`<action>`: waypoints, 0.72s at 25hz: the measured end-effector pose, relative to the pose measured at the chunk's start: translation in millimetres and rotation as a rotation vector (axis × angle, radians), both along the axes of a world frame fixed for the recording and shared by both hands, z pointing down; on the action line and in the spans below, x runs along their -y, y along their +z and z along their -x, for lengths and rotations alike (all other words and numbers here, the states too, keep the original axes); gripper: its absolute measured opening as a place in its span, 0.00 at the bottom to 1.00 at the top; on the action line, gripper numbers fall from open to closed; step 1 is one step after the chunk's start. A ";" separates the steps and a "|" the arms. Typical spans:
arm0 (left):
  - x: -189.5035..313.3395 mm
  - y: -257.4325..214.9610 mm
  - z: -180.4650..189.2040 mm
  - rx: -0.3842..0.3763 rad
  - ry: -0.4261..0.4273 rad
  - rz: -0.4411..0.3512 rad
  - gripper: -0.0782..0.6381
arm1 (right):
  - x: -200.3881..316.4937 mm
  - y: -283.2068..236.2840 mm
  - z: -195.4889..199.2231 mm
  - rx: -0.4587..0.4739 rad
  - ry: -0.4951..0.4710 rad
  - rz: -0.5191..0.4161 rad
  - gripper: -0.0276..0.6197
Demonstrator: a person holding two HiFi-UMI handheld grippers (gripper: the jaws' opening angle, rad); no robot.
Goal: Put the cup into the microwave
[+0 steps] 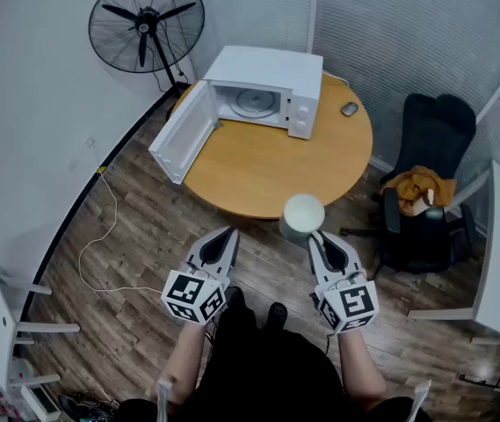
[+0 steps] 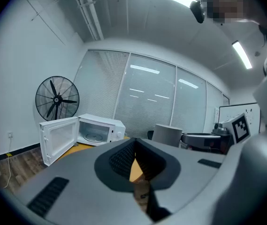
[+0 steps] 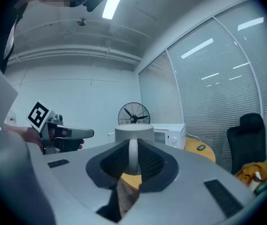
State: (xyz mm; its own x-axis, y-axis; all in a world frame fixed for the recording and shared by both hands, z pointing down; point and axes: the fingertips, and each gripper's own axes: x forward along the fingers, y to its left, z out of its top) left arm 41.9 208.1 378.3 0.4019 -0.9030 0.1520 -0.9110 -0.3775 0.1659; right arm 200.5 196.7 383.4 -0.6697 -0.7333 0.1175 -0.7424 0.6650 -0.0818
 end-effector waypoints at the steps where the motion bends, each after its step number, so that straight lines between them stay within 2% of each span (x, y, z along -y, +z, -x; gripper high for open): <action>1: 0.0 0.1 -0.4 0.003 -0.005 0.000 0.10 | 0.0 -0.4 0.3 0.001 -0.007 -0.003 0.13; 9: 1.8 -0.9 -8.8 0.014 -0.009 -0.001 0.10 | 2.1 -4.6 -3.5 0.009 -0.013 -0.016 0.13; 14: 0.9 -0.1 -11.6 0.020 -0.012 0.005 0.10 | 4.6 -7.0 -9.8 0.054 0.013 -0.027 0.13; 18: 0.1 2.5 -10.1 0.013 -0.019 0.012 0.10 | 4.6 -7.3 -4.3 0.048 -0.009 -0.042 0.13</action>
